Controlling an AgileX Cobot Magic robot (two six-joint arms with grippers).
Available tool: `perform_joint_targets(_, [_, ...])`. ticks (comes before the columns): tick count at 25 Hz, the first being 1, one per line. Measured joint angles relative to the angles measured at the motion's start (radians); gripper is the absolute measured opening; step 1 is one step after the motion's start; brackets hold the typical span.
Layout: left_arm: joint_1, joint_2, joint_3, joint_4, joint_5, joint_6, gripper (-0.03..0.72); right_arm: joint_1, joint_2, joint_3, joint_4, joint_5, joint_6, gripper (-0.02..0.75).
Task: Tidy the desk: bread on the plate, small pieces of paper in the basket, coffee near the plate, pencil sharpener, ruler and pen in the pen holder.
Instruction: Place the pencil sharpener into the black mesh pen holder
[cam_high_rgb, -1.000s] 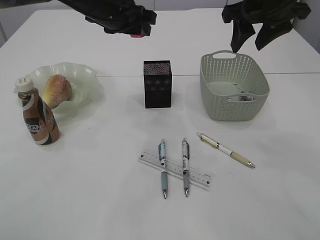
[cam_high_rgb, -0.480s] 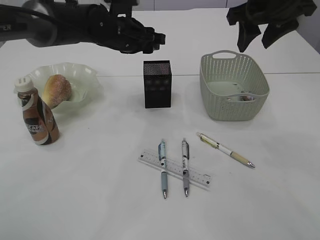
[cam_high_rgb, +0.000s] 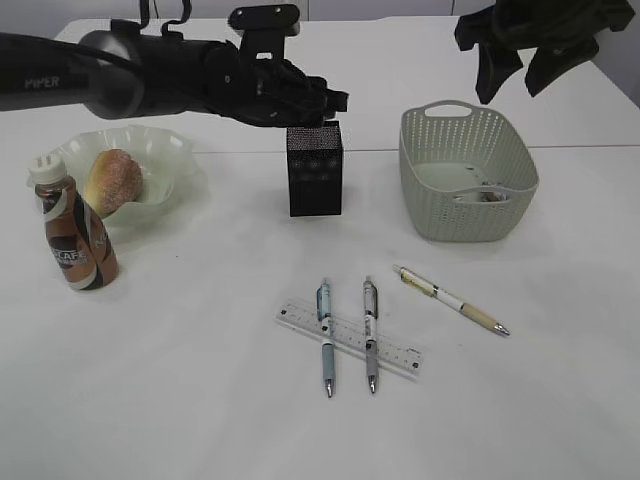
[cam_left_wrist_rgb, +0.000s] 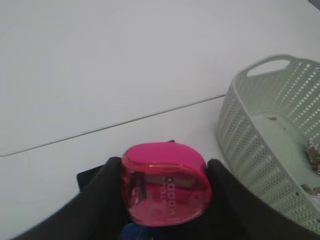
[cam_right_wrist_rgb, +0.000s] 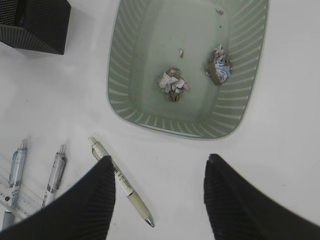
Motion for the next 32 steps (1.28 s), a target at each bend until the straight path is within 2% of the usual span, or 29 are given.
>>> perform_joint_targets(17, [-0.002,0.047,-0.007,0.033,-0.081,0.002,0.340,0.000,0.000,0.000,0.000,0.000,0.000,0.417])
perform_joint_targets(25, [-0.002,0.050,-0.007,0.041,-0.102,0.002,0.383,0.000,0.000,0.000,0.000,0.000,0.000,0.417])
perform_joint_targets(32, [-0.002,0.050,-0.007,0.036,-0.104,0.002,0.386,0.000,0.000,0.000,0.000,0.000,0.000,0.417])
